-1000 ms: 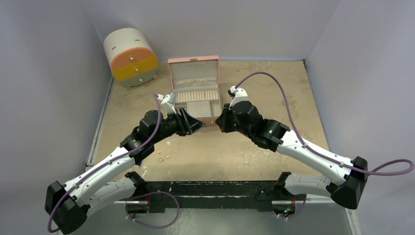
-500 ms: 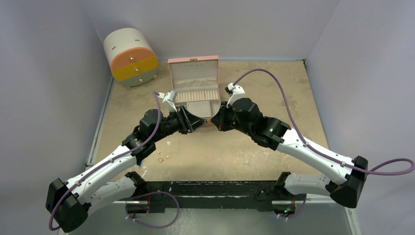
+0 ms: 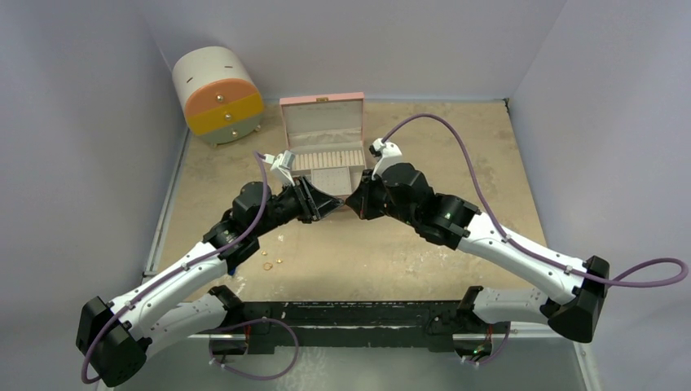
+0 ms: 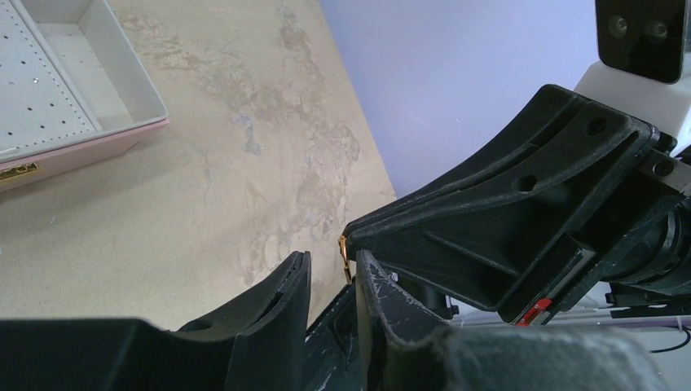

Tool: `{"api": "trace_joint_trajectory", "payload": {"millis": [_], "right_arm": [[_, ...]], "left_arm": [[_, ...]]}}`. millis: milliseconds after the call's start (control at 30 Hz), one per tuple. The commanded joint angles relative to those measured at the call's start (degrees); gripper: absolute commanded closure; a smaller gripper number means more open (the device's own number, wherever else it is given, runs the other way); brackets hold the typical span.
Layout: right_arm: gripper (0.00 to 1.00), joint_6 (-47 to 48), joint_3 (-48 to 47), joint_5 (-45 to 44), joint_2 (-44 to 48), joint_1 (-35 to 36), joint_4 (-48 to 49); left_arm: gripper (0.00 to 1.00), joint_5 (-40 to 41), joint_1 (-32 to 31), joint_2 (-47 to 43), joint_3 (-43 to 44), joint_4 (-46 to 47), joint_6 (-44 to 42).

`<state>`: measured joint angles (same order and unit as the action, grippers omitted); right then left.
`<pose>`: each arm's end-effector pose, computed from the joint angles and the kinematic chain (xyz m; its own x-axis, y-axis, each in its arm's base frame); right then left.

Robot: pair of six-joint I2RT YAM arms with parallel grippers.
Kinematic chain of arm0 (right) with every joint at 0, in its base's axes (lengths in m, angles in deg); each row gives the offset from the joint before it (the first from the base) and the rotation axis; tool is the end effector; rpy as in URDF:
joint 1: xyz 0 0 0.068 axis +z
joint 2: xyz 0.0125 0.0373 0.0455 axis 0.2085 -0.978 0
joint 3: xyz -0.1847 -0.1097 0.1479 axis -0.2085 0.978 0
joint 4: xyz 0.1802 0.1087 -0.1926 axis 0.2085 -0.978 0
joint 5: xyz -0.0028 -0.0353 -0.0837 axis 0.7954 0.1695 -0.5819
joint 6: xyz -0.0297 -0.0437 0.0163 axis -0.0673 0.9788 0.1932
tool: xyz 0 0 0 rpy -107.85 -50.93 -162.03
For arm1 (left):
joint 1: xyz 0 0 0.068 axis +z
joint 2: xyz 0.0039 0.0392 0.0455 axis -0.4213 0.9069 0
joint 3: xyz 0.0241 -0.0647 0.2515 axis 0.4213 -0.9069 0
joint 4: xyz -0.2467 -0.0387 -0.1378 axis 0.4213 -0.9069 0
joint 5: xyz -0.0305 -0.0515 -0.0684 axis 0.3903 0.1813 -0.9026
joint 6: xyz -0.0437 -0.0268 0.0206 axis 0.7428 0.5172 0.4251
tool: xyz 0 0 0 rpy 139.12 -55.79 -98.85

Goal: Organize the mixed jewelry

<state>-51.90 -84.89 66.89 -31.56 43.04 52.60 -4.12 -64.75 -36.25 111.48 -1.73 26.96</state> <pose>0.1779 0.2439 0.3532 -0.5795 0.1825 -0.7943 -0.4706 0.7208 0.5089 0.1887 -0.1685 0.2851 -0.7185 -0.4422 -0.5369 0.3609 0.4228 -0.8312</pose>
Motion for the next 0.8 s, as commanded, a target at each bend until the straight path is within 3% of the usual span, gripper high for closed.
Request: {"api": "trace_joint_trajectory", "payload": {"millis": [0,200,333,600,667,767], "right_arm": [[1.0,0.47,-2.63,-0.17,0.05,0.54,1.72],[1.0,0.35,-2.59,-0.55,0.17,0.83,1.68],[1.0,0.28,-2.59,-0.65,0.25,0.96,1.79],[1.0,0.13,-2.32,0.56,0.69,1.2,2.01],[0.86,0.12,-1.87,1.31,1.27,1.18,2.58],[0.77,0.07,-1.16,2.09,2.46,1.18,2.92]], "left_arm": [[0.75,-0.7,-0.18,-0.61,1.64,3.2,0.83],[0.84,-0.85,-0.23,-0.83,1.72,3.12,0.87],[1.0,-1.04,-0.21,-0.79,1.64,3.17,0.85],[1.0,-1.0,-0.24,-1.4,1.57,3.49,1.22],[1.0,-1.03,-0.2,-1.64,1.49,3.67,1.35],[1.0,-1.06,-0.24,-2.27,1.21,3.82,1.4]]}}
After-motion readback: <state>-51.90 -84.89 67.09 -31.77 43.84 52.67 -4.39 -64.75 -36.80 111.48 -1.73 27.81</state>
